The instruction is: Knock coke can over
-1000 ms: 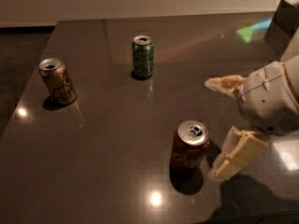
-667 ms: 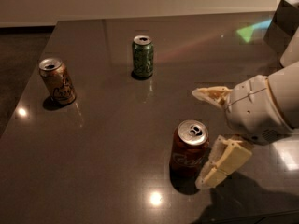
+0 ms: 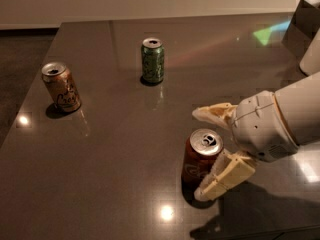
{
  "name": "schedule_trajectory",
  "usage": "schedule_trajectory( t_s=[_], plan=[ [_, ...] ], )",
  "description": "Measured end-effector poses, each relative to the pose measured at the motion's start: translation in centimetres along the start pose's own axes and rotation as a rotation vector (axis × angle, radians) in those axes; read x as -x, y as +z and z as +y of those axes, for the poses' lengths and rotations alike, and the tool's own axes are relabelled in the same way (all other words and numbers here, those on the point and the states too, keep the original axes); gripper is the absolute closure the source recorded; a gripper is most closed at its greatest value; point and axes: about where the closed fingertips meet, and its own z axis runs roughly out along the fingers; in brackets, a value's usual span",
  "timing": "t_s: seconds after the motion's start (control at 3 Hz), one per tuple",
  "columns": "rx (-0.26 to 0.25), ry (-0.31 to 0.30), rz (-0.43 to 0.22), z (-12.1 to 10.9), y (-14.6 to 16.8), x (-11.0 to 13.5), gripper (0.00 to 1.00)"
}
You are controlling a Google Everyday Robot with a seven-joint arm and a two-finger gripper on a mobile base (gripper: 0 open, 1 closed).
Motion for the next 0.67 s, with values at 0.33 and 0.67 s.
schedule_trajectory(
  t_s=[0.33, 0.67],
  plan=[
    [0.005, 0.005, -0.025, 0.13, -0.11, 0.21, 0.38],
    [-0.008, 0.001, -0.013, -0.27, -0.76, 0.50, 0.61]
  ],
)
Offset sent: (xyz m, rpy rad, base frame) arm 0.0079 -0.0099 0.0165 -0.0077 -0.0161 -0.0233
